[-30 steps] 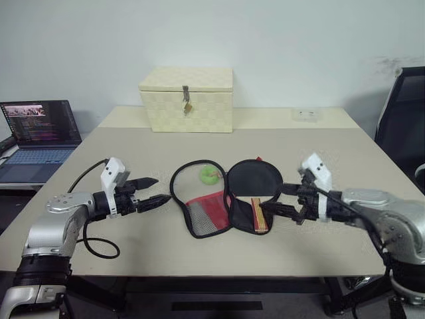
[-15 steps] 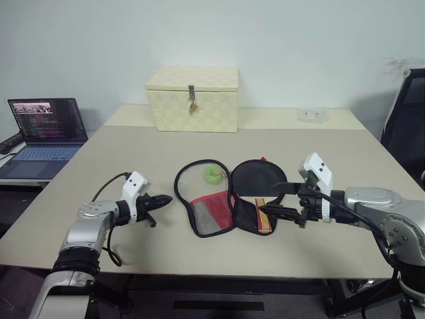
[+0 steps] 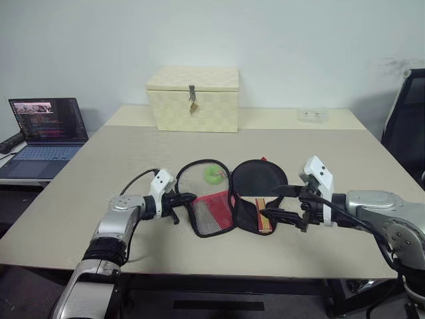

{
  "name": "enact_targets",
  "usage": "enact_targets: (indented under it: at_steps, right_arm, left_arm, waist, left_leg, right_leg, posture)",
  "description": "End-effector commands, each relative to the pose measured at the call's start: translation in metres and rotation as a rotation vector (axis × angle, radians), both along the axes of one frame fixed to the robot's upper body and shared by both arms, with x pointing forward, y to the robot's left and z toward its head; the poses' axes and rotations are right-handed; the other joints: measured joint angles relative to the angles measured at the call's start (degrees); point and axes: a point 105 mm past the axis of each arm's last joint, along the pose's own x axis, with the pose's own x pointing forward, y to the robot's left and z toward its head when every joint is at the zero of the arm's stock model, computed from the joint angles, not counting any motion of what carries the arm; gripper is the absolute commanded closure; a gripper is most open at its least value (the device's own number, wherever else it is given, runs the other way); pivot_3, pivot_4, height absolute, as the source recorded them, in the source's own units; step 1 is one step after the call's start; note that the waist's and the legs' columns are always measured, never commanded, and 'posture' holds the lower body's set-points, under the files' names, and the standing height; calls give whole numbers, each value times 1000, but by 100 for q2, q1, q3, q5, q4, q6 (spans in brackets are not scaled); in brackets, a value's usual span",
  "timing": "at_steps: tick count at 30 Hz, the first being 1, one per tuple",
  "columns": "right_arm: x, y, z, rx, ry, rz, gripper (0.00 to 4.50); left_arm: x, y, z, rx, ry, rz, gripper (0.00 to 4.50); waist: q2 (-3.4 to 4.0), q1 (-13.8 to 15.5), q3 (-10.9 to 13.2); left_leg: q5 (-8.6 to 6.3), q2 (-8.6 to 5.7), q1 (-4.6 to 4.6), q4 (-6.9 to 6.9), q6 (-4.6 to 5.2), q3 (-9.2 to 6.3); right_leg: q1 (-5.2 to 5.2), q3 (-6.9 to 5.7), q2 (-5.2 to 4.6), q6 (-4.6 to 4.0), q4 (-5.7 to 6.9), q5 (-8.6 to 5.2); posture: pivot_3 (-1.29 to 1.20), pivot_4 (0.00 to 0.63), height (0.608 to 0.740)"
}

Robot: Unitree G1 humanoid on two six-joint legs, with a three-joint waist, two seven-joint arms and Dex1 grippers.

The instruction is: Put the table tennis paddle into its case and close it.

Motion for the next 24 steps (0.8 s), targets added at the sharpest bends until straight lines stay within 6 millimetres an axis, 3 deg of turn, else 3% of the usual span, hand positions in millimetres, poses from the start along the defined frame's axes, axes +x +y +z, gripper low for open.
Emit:
enact_targets:
  at_steps: [1, 4, 8, 13, 16, 21, 24]
  right_arm:
    - [-2, -4, 14, 9, -65, 0, 52]
    - [-3, -6, 15, 10, -66, -6, 52]
    - [-7, -7, 14, 10, -55, 0, 52]
    - [-14, -8, 12, 13, -30, 17, 52]
    - [-16, -7, 12, 17, -20, 30, 52]
    - [-22, -1, 16, 39, -13, 88, 52]
    - [-23, 2, 17, 43, -13, 108, 52]
  left_arm:
    - [-2, -23, 39, -36, -106, -102, 4458]
    - [-4, -28, 49, -38, -130, -129, 4458]
    - [-3, -10, 46, 3, -116, -80, 4458]
    - [-15, 36, 18, 207, -23, 15, 4458]
    - [-21, 51, 5, 247, 35, 67, 4458]
    - [-25, 54, -12, 248, 105, 92, 4458]
    - [-23, 41, -25, 232, 140, 70, 4458]
  waist:
    - [0, 0, 0]
    - [0, -12, 0]
    - [0, -33, 0]
    - [1, -108, 0]
    - [0, -95, 0]
    - [0, -13, 0]
    - [0, 9, 0]
  left_leg:
    - [0, -1, 0, 0, 0, 0]
    - [0, -2, 1, 0, 0, 3]
    - [0, -2, 6, 0, 0, 5]
    - [0, 4, 9, -3, 0, 5]
    - [0, 8, 9, -3, 0, 1]
    - [0, 3, 7, 3, 0, -2]
    - [0, 3, 6, 3, 0, -2]
  right_leg:
    - [0, 0, 1, 0, 0, 0]
    - [0, -1, 4, 1, 0, 0]
    - [0, 1, 4, 0, 1, 0]
    - [0, 4, 7, 0, 2, 0]
    - [1, 6, 5, 0, 2, 0]
    - [6, 6, 5, 2, 1, 0]
    - [6, 6, 4, 1, 1, 0]
  posture:
    - [0, 150, 740]
    - [0, 150, 740]
    - [0, 150, 740]
    - [0, 150, 740]
    - [0, 150, 740]
    - [0, 150, 740]
    - [0, 150, 740]
